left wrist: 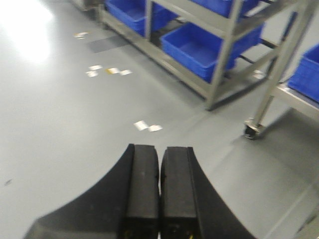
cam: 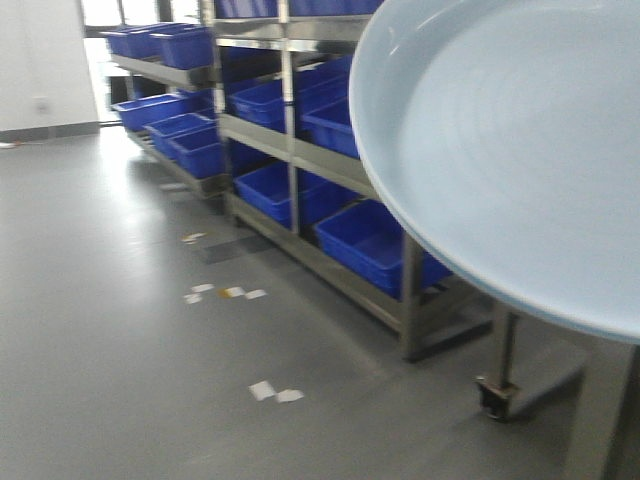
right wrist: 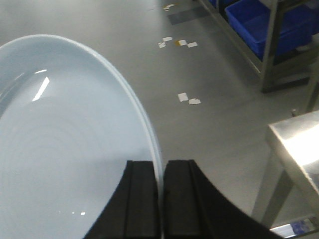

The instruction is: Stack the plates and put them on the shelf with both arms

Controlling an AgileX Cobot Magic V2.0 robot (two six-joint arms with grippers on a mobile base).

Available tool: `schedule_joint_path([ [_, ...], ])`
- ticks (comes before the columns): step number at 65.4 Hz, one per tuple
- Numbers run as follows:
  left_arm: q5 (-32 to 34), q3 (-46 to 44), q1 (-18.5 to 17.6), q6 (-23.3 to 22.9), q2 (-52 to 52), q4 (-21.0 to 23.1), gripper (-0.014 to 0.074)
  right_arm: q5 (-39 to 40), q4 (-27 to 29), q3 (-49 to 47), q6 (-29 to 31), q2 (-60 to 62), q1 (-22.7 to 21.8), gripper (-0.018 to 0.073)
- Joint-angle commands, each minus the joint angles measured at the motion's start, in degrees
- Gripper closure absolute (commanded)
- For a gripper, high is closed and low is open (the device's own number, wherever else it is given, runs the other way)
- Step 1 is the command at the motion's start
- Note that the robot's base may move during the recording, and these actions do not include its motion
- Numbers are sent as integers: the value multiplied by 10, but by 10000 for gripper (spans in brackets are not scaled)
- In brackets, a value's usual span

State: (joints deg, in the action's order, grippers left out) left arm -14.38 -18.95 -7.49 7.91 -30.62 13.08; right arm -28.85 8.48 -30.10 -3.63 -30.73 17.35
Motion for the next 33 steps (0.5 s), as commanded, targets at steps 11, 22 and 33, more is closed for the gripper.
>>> schedule_joint_path([
  [11,50,-18,-3,-1,0,2,509,57,3,-17,2,1,-3,544],
  [22,50,-18,-3,-1,0,2,509,57,3,-17,2,1,-3,544],
  [33,50,-18,-3,-1,0,2,509,57,3,-17,2,1,-3,544],
])
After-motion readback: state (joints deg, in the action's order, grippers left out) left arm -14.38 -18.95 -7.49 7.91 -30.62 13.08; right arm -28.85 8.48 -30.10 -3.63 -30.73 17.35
